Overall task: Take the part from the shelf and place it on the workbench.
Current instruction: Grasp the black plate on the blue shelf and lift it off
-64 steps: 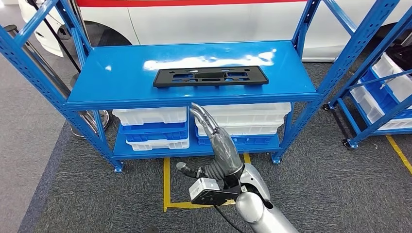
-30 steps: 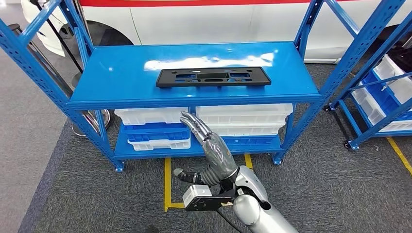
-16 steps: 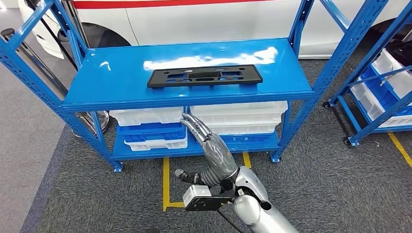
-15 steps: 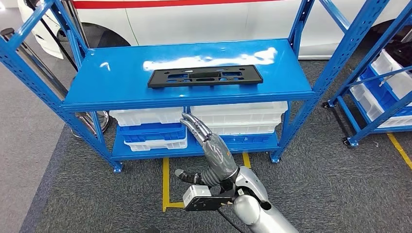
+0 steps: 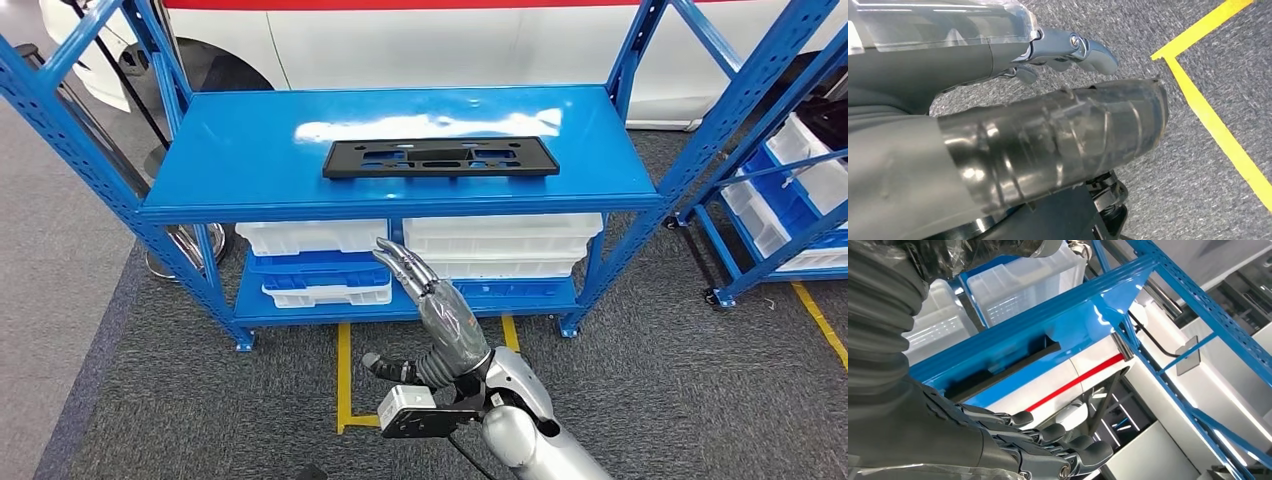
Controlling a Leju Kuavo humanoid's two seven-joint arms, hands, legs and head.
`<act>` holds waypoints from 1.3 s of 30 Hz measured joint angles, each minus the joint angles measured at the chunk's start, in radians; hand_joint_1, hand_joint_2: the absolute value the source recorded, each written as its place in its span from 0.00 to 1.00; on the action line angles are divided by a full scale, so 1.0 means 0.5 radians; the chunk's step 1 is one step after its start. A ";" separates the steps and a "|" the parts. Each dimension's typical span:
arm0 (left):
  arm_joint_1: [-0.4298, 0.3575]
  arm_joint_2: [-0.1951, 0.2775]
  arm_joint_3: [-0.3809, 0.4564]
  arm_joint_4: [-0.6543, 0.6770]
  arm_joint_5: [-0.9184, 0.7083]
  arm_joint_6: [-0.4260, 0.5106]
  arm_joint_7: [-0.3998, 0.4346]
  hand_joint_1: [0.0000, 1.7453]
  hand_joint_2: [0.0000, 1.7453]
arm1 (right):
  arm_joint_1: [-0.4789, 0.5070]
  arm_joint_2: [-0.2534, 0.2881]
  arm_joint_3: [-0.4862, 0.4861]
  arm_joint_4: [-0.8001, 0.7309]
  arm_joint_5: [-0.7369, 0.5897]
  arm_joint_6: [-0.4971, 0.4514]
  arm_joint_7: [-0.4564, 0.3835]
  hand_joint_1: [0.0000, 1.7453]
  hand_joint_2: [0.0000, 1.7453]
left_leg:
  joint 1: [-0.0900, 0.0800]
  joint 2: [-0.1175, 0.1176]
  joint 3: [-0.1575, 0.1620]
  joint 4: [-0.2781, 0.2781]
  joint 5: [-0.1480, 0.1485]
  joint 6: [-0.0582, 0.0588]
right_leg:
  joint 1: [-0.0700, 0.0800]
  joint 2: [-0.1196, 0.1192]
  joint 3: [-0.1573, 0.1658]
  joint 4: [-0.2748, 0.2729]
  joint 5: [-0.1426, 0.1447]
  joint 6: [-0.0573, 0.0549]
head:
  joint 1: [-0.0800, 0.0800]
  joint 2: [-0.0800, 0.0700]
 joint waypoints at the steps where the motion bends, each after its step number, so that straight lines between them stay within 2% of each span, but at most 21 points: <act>1: -0.001 0.000 -0.001 0.000 0.000 0.000 0.000 0.00 0.00 | 0.000 0.000 0.000 0.000 0.000 0.000 0.000 0.00 1.00 | -0.004 -0.001 -0.003 0.006 -0.004 -0.007 | 0.004 0.000 0.049 -0.101 0.030 -0.007 | -0.001 0.000; 6: -0.001 -0.001 -0.006 0.000 0.000 -0.002 0.001 0.00 0.00 | 0.006 -0.007 -0.002 0.000 0.005 -0.003 0.001 0.00 1.00 | -0.006 0.000 -0.018 0.036 -0.036 -0.055 | 0.002 0.006 0.084 -0.185 0.037 -0.041 | -0.002 0.000; 8: -0.002 0.000 -0.009 0.000 0.000 -0.002 0.001 0.00 0.00 | 0.007 -0.008 -0.002 0.000 0.006 -0.004 0.001 0.00 1.00 | 0.002 0.001 -0.088 0.196 -0.135 -0.076 | -0.008 0.000 0.093 -0.199 0.043 -0.060 | -0.004 0.000; 10: 0.001 0.000 -0.012 0.001 0.000 -0.002 0.001 0.00 0.00 | 0.013 -0.010 -0.002 0.000 0.006 -0.005 0.001 0.00 1.00 | 0.009 0.001 -0.214 0.459 -0.251 -0.094 | -0.009 -0.003 0.093 -0.199 0.042 -0.066 | -0.006 0.000; 11: 0.003 0.000 -0.014 0.001 0.000 -0.002 0.002 0.00 0.00 | 0.017 -0.010 -0.002 0.000 0.006 -0.005 0.001 0.00 1.00 | 0.012 0.002 -0.259 0.549 -0.274 -0.100 | -0.009 -0.003 0.093 -0.199 0.041 -0.066 | -0.006 0.000; 12: 0.004 0.000 -0.015 0.001 0.000 -0.003 0.002 0.00 0.00 | 0.021 -0.011 -0.002 0.000 0.006 -0.005 0.001 0.00 1.00 | 0.015 0.002 -0.272 0.567 -0.255 -0.104 | -0.009 -0.003 0.094 -0.198 0.040 -0.066 | -0.006 0.000; 13: 0.004 0.000 -0.016 0.001 0.000 -0.004 0.003 0.00 0.00 | 0.024 -0.011 -0.002 0.000 0.006 -0.005 0.001 0.00 1.00 | 0.018 0.002 -0.244 0.500 -0.197 -0.105 | -0.010 -0.002 0.098 -0.197 0.038 -0.063 | -0.006 0.000; 15: 0.002 0.000 -0.018 0.001 0.000 -0.006 0.005 0.00 0.00 | 0.025 -0.011 -0.002 0.000 0.007 -0.005 0.001 0.00 1.00 | 0.023 0.003 -0.119 0.235 -0.057 -0.101 | -0.011 0.002 0.107 -0.195 0.031 -0.052 | -0.006 0.000; 17: 0.000 0.000 -0.023 0.001 0.000 -0.010 0.006 0.00 0.00 | 0.025 -0.011 -0.003 0.000 0.008 -0.006 0.001 0.00 1.00 | 0.016 0.001 -0.031 0.045 0.001 -0.085 | -0.006 0.004 0.106 -0.190 0.026 -0.032 | -0.005 0.000; 20: 0.003 -0.001 -0.030 0.001 0.000 -0.015 0.007 0.00 0.00 | 0.027 -0.012 -0.005 0.000 0.010 -0.006 0.001 0.00 1.00 | 0.008 -0.003 -0.019 0.004 0.005 -0.046 | -0.004 0.004 0.101 -0.191 0.027 0.004 | -0.004 0.000; 22: 0.002 -0.001 -0.031 0.001 0.000 -0.015 0.007 0.00 0.00 | 0.026 -0.013 -0.008 -0.001 0.010 -0.007 0.001 0.00 1.00 | 0.010 0.000 -0.012 -0.009 0.014 -0.013 | -0.008 0.002 0.079 -0.137 -0.017 0.021 | -0.003 0.000; 25: -0.001 -0.002 -0.031 0.001 0.000 -0.015 0.007 0.00 0.00 | 0.031 -0.016 -0.011 0.000 0.011 -0.007 0.001 0.00 1.00 | 0.002 0.005 -0.011 -0.015 0.017 0.016 | -0.009 0.001 -0.085 0.212 -0.194 0.029 | -0.003 0.000; 26: 0.000 -0.002 -0.031 0.001 0.000 -0.016 0.007 0.00 0.00 | 0.035 -0.019 -0.012 0.000 0.011 -0.007 0.001 0.00 1.00 | -0.003 0.006 -0.012 -0.013 0.016 0.019 | -0.007 0.001 -0.143 0.328 -0.231 0.029 | -0.003 0.000; 27: 0.001 -0.002 -0.032 0.001 0.000 -0.016 0.008 0.00 0.00 | 0.038 -0.022 -0.012 0.000 0.012 -0.007 0.001 0.00 1.00 | -0.009 0.005 -0.013 -0.010 0.015 0.022 | -0.007 0.001 -0.169 0.375 -0.227 0.026 | -0.003 0.000; 28: 0.002 -0.002 -0.032 0.001 0.000 -0.017 0.009 0.00 0.00 | 0.040 -0.025 -0.013 0.000 0.012 -0.007 0.001 0.00 1.00 | -0.015 0.004 -0.012 -0.006 0.013 0.024 | -0.005 0.001 -0.157 0.345 -0.185 0.019 | -0.003 0.000; 30: 0.001 -0.003 -0.032 0.001 0.000 -0.018 0.014 0.00 0.00 | 0.040 -0.028 -0.015 0.000 0.014 -0.007 0.001 0.00 1.00 | -0.024 0.000 -0.009 0.001 0.007 0.026 | 0.004 0.001 -0.038 0.097 -0.050 -0.010 | -0.003 0.000; 32: 0.001 -0.005 -0.032 0.001 0.000 -0.019 0.019 0.00 0.00 | 0.039 -0.028 -0.018 0.000 0.017 -0.008 0.001 0.00 1.00 | -0.034 -0.002 -0.013 0.010 0.001 0.019 | 0.018 -0.001 0.064 -0.120 0.019 -0.032 | -0.004 0.000; 34: 0.002 -0.006 -0.034 0.001 0.000 -0.020 0.024 0.00 0.00 | 0.039 -0.029 -0.020 -0.001 0.021 -0.010 0.001 0.00 1.00 | -0.036 -0.001 -0.020 0.012 0.002 0.003 | 0.026 0.000 0.083 -0.171 0.023 -0.037 | -0.004 0.000; 36: 0.001 -0.005 -0.035 0.001 0.000 -0.020 0.026 0.00 0.00 | 0.040 -0.030 -0.021 -0.001 0.025 -0.012 0.001 0.00 1.00 | -0.037 0.000 -0.021 0.019 -0.008 -0.017 | 0.015 0.001 0.092 -0.186 0.034 -0.047 | -0.005 0.000; 37: 0.000 -0.004 -0.036 0.001 0.000 -0.020 0.026 0.00 0.00 | 0.040 -0.030 -0.021 -0.002 0.027 -0.012 0.001 0.00 1.00 | -0.036 0.001 -0.032 0.050 -0.034 -0.028 | 0.006 -0.001 0.098 -0.197 0.039 -0.054 | -0.008 0.000; 39: 0.000 -0.002 -0.038 0.002 0.000 -0.019 0.027 0.00 0.00 | 0.040 -0.030 -0.021 -0.003 0.029 -0.013 0.001 0.00 1.00 | -0.021 0.001 -0.111 0.236 -0.145 -0.055 | -0.008 -0.007 0.108 -0.211 0.045 -0.064 | -0.014 0.000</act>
